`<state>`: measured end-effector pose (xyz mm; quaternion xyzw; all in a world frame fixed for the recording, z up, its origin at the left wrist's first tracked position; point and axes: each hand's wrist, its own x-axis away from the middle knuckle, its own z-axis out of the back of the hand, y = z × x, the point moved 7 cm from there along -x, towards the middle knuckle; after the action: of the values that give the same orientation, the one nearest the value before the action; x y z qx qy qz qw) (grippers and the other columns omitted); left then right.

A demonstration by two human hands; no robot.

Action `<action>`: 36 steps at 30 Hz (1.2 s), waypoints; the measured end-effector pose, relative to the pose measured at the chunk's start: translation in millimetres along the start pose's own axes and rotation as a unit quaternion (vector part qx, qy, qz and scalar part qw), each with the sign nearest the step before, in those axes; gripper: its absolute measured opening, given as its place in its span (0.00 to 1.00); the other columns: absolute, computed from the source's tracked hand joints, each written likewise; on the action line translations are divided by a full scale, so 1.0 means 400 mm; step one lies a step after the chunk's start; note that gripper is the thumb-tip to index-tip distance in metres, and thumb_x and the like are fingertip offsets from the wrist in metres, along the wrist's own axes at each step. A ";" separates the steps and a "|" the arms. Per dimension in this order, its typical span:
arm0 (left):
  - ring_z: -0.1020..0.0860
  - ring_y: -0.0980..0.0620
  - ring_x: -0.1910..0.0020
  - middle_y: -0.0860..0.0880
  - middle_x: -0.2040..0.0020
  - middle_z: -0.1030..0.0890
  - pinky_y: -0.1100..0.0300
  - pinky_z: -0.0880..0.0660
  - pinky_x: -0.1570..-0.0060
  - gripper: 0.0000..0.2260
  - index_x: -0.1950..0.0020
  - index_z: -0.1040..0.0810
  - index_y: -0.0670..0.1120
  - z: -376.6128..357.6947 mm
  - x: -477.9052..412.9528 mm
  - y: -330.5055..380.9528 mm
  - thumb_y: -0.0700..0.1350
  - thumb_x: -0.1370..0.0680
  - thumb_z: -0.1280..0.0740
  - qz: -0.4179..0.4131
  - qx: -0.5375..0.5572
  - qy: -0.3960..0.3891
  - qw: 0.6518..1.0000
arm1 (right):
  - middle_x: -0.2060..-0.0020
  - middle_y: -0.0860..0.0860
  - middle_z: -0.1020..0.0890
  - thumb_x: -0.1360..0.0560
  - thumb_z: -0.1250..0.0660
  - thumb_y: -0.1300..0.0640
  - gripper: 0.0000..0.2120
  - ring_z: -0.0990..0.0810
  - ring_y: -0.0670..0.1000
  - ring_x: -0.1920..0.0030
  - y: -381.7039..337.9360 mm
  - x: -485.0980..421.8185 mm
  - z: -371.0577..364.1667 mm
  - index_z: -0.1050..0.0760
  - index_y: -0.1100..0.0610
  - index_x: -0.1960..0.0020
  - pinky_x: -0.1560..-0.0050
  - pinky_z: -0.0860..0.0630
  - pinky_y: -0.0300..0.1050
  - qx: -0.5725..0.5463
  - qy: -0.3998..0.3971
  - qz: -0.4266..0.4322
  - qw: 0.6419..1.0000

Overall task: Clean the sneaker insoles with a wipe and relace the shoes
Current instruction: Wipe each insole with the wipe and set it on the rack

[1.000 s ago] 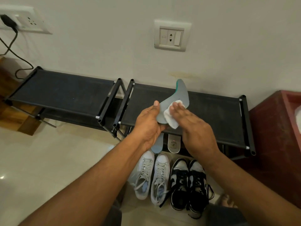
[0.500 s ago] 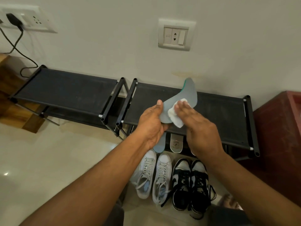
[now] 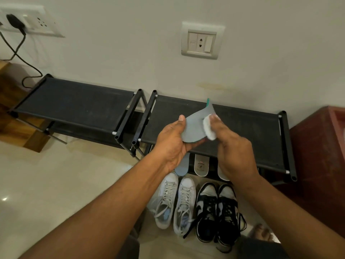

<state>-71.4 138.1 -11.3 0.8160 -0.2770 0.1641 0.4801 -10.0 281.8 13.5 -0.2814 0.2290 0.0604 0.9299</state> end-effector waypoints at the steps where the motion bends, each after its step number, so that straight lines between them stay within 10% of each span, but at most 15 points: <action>1: 0.18 0.37 0.35 0.34 0.34 0.19 0.48 0.14 0.50 0.21 0.30 0.25 0.35 0.002 0.001 0.002 0.51 0.12 0.39 0.001 0.006 0.001 1.000 | 0.26 0.55 0.25 0.22 0.38 0.75 0.29 0.28 0.49 0.26 0.021 -0.003 0.007 0.30 0.60 0.23 0.28 0.26 0.51 -0.011 0.015 -0.036 0.999; 16: 0.18 0.44 0.38 0.35 0.30 0.20 0.53 0.19 0.36 0.17 0.28 0.24 0.34 -0.020 0.002 0.005 0.40 0.14 0.36 0.011 0.033 -0.113 0.993 | 0.22 0.58 0.31 0.23 0.39 0.74 0.29 0.34 0.53 0.20 -0.039 0.010 0.005 0.32 0.63 0.22 0.21 0.34 0.51 0.063 -0.027 0.108 0.992; 36: 0.20 0.40 0.31 0.33 0.29 0.21 0.50 0.20 0.33 0.18 0.25 0.27 0.34 -0.027 0.010 -0.018 0.42 0.12 0.41 0.032 -0.007 -0.145 0.989 | 0.24 0.54 0.28 0.20 0.38 0.72 0.26 0.33 0.51 0.21 -0.064 0.000 0.011 0.30 0.61 0.23 0.21 0.35 0.49 -0.028 -0.027 0.068 0.997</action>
<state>-64.0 149.1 -8.8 0.8187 -0.3703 0.0576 0.4351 -2.3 262.8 29.5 -0.2895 0.2211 0.1377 0.9211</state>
